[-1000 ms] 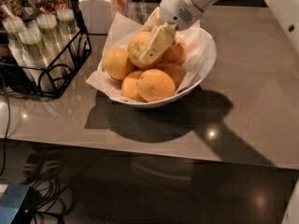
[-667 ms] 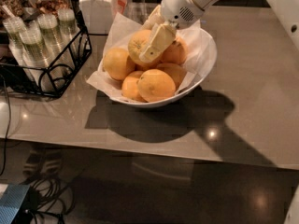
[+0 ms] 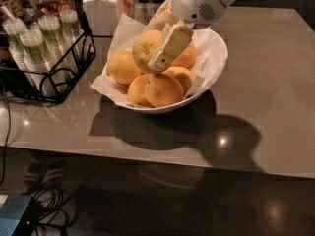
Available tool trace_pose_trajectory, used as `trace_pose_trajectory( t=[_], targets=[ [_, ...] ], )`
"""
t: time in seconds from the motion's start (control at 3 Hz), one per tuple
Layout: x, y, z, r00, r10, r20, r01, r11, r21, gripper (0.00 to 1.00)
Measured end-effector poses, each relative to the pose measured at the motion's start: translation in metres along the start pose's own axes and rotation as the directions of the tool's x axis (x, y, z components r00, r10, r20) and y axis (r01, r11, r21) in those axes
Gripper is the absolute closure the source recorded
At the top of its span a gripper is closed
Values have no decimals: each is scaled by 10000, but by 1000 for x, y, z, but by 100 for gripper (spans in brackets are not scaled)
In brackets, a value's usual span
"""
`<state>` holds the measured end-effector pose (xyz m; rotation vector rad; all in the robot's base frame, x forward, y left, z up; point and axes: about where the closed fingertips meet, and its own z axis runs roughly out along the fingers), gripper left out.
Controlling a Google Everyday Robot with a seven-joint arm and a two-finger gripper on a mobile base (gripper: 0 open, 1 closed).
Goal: Pick orange from white bowl
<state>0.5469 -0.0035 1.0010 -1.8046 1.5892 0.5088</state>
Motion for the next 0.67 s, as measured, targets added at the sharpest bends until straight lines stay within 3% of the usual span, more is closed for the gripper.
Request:
trace_pose_trajectory(
  t=[0.67],
  targets=[
    [-16,76,-47,9992,-381,138,363,9930,1123,100]
  ],
)
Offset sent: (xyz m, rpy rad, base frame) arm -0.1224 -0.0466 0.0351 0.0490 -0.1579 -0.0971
